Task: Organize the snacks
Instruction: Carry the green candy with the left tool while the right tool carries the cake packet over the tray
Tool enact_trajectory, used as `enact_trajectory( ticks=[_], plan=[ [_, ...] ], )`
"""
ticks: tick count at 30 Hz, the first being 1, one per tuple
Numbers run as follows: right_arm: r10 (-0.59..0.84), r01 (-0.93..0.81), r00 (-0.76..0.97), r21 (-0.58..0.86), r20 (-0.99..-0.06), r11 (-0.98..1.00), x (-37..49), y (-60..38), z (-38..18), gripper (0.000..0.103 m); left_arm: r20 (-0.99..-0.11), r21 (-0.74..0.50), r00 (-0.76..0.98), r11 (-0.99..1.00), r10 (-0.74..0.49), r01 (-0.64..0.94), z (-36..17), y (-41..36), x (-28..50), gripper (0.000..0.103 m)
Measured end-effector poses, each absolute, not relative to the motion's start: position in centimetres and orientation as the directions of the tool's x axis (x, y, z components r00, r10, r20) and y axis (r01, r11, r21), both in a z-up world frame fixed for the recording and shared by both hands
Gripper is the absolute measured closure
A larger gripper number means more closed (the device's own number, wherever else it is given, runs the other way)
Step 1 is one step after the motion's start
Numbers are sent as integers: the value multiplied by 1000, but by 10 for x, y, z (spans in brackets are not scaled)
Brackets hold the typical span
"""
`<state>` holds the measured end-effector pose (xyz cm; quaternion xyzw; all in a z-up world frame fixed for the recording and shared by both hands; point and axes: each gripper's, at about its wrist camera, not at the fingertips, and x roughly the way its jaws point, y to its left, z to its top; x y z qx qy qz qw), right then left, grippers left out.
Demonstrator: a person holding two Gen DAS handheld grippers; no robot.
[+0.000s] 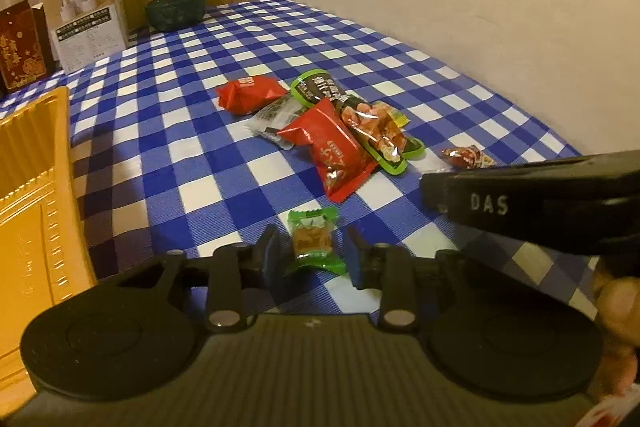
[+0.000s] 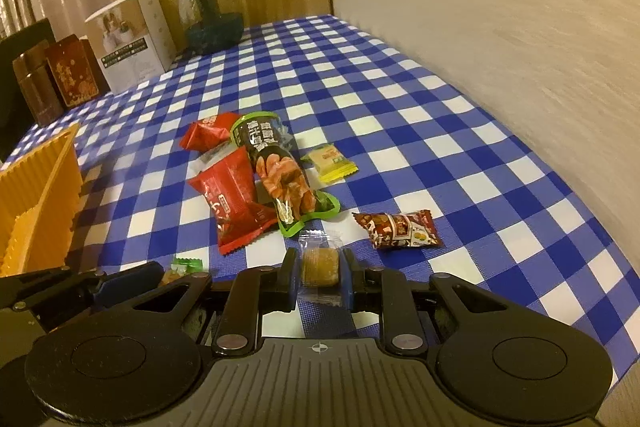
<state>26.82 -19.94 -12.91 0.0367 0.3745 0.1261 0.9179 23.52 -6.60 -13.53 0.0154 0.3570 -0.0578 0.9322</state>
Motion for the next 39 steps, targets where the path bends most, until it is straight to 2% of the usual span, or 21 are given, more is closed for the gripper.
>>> enact_trajectory(
  ticks=[1,5,25,39],
  plan=[
    [259,-204,689,162,-677,966,267,-200,-128,81,-668,-14,738,993,-96,117,-135,-66,234,80],
    [269,-215,690,165,-672,963,263,-199,-125,82,-670,-24,735,994,-98,111,-134,-67,232,82],
    [291,-257,718,147,-632,955,185,-194,-85,81,-627,-90,770,993,-117,78,-77,-47,148,82],
    [407,-389,703,164,-583,907,125,-142,-47,81,-597,-91,802,995,-20,-43,-37,6,88,82]
  ],
)
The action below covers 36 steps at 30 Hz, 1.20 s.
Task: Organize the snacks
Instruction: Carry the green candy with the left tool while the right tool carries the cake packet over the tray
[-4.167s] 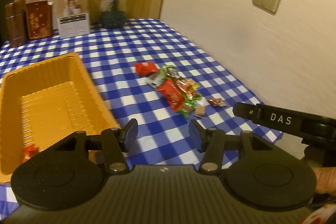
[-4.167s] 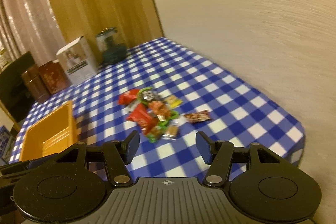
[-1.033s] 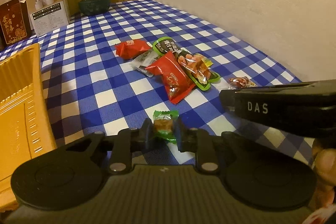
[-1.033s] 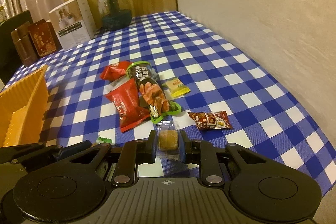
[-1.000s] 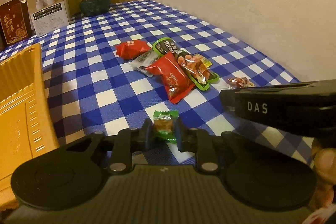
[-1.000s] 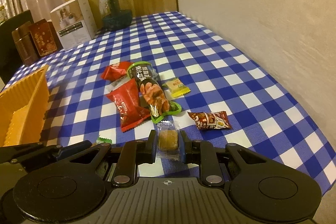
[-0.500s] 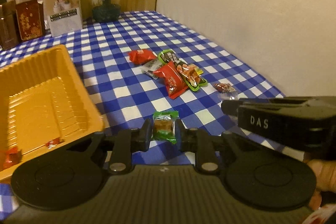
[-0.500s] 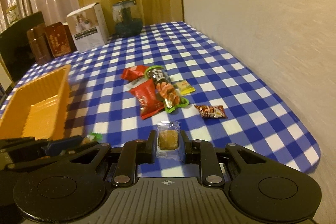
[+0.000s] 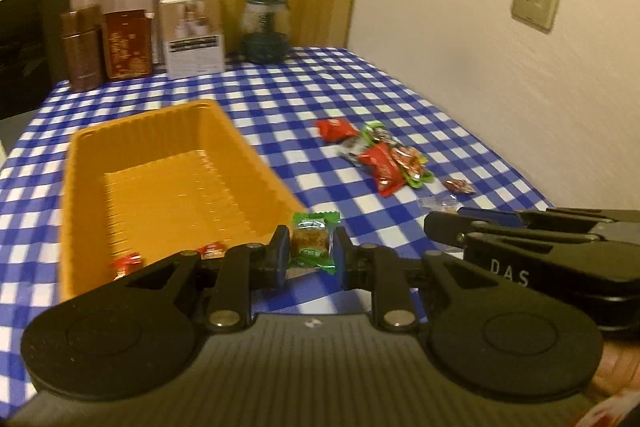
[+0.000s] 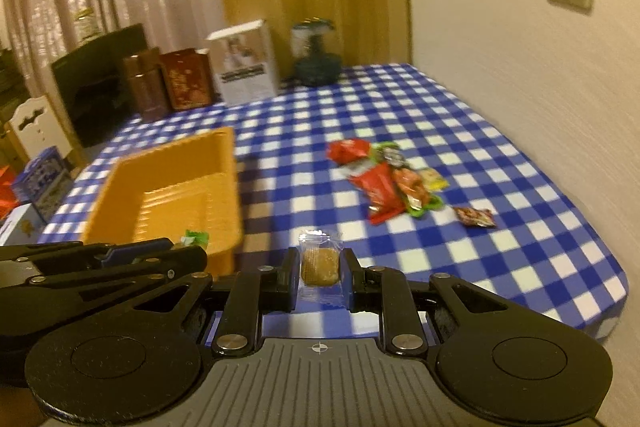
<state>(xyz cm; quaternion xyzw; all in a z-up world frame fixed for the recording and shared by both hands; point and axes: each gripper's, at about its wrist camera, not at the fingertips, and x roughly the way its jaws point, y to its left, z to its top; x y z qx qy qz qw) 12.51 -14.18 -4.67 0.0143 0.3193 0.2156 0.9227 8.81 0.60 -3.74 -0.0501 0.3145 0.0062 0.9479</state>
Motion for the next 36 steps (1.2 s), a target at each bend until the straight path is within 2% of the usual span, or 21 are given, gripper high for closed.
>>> enact_trajectory(
  ticks=[19,36],
  plan=[
    [497,-503,648,166,-577,848,113,-81,-40,81,-594,-100,796,972,113,-213,-28,84,54,82],
    [561,-576,597,180,-573,797,135,-30,-39,81,-617,-114,775,960,135,-257,-34,114,71,82]
  ],
)
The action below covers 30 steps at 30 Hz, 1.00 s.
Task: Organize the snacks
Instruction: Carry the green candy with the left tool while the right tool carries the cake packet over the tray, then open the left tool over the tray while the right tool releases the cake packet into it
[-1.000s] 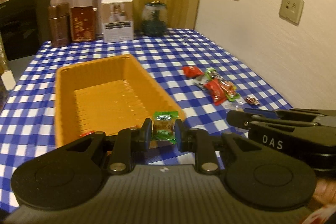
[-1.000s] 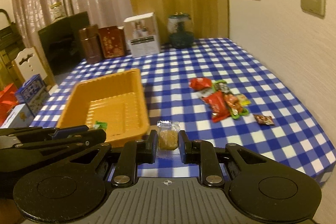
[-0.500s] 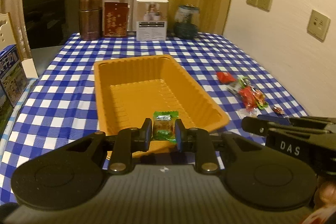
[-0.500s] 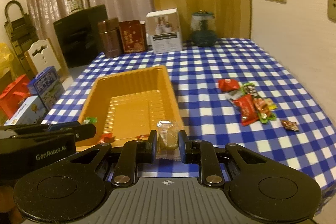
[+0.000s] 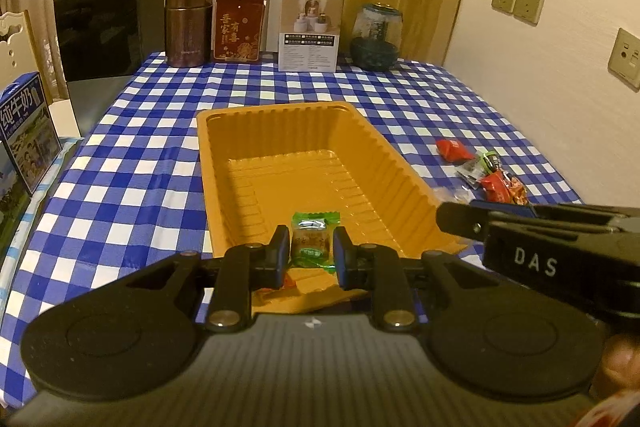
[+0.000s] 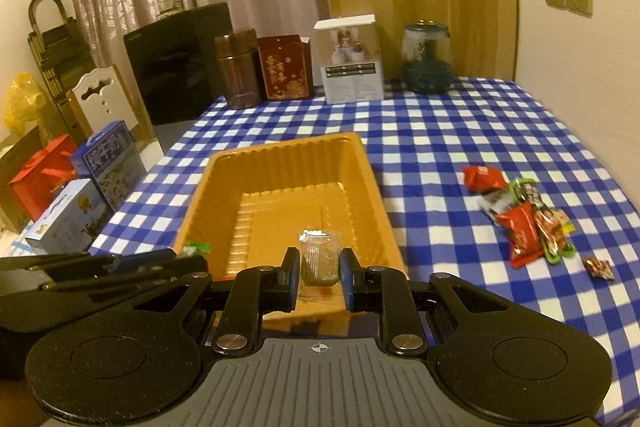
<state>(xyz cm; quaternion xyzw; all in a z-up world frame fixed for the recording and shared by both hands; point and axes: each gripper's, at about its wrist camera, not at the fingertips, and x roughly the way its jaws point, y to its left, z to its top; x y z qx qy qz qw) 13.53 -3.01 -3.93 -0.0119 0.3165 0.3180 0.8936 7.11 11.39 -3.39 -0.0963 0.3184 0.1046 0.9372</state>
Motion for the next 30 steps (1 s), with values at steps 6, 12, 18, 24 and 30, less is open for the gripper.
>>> enact_trajectory(
  ticks=[6,12,18,24,30],
  plan=[
    [575,-595,584,179,-573,783,149,-13,-39,81,-626,-117,769,958,133,-262,-38,122,83,82],
    [579,-607,575,173,-579,776,167,0,-42,81,-637,-123,760,956,130,-267,-44,134,100,82],
    [576,-604,552,187,-602,774,193,12,-51,81,-655,-121,743,952,136,-280,-56,150,121,82],
    [575,-597,538,203,-616,776,210,18,-61,81,-659,-106,739,955,139,-275,-61,157,136,82],
    [573,-589,529,215,-626,779,219,22,-68,81,-660,-107,739,958,132,-267,-65,162,146,82]
  ],
)
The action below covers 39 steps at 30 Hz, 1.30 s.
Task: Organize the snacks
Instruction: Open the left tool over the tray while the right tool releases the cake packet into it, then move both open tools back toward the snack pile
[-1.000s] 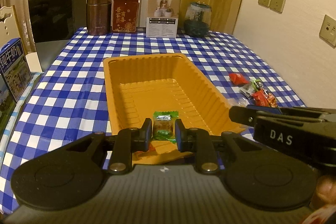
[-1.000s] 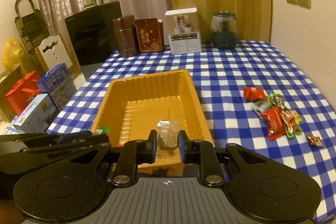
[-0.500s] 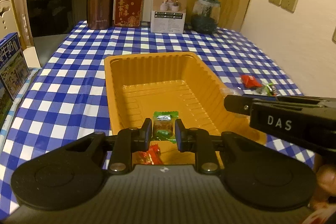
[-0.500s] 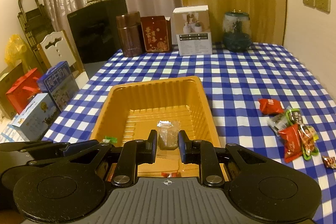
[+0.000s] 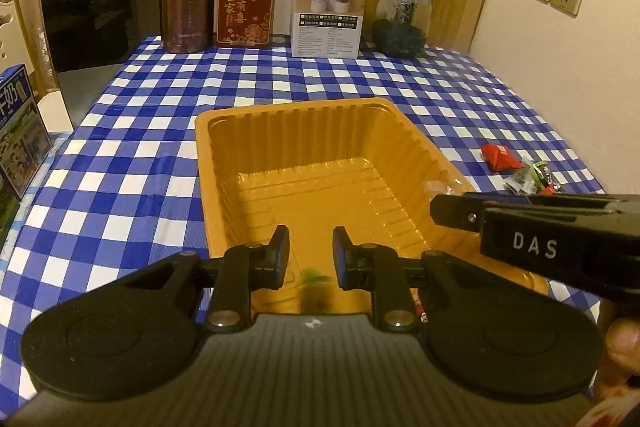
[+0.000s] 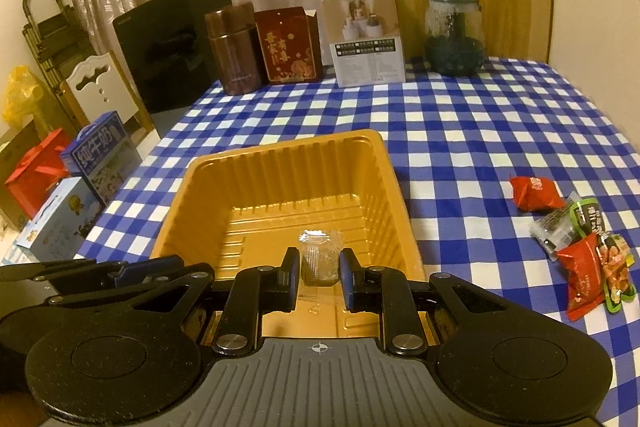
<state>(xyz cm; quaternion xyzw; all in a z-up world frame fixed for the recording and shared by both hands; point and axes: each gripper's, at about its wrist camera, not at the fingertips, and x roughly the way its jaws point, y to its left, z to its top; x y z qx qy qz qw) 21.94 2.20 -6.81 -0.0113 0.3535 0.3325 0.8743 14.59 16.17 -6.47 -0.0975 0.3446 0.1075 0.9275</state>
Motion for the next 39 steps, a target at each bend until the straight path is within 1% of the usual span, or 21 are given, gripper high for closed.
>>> enact_trajectory(
  ticks=[6,8,12,17,18,19,20,21,33,39],
  plan=[
    [579,-584,523,233,-626,778,222,20,-70,81,-655,-97,740,955,150,-279,-63,164,140,81],
    [583,-582,517,242,-626,776,221,19,-71,81,-656,-93,738,954,156,-284,-62,163,136,78],
    [596,-584,506,261,-623,769,218,18,-69,81,-660,-91,733,952,163,-293,-63,163,132,77],
    [637,-590,502,307,-584,747,217,16,-64,79,-661,-88,732,951,166,-296,-61,163,127,76],
    [644,-590,503,316,-576,743,217,15,-62,71,-661,-87,732,951,167,-296,-60,163,126,76],
    [643,-585,510,319,-571,746,217,13,-61,56,-660,-87,732,951,168,-297,-59,163,125,76],
    [641,-578,516,321,-568,750,217,12,-60,50,-659,-86,733,951,170,-297,-59,163,124,76],
    [643,-572,520,329,-563,751,218,9,-59,49,-657,-84,734,951,172,-298,-58,162,123,76],
    [573,-493,575,312,-584,813,207,-33,-53,49,-655,-89,740,956,156,-280,-48,148,114,74],
    [549,-466,595,305,-587,831,190,-57,-49,49,-656,-92,743,962,137,-258,-41,130,109,71]
  ],
)
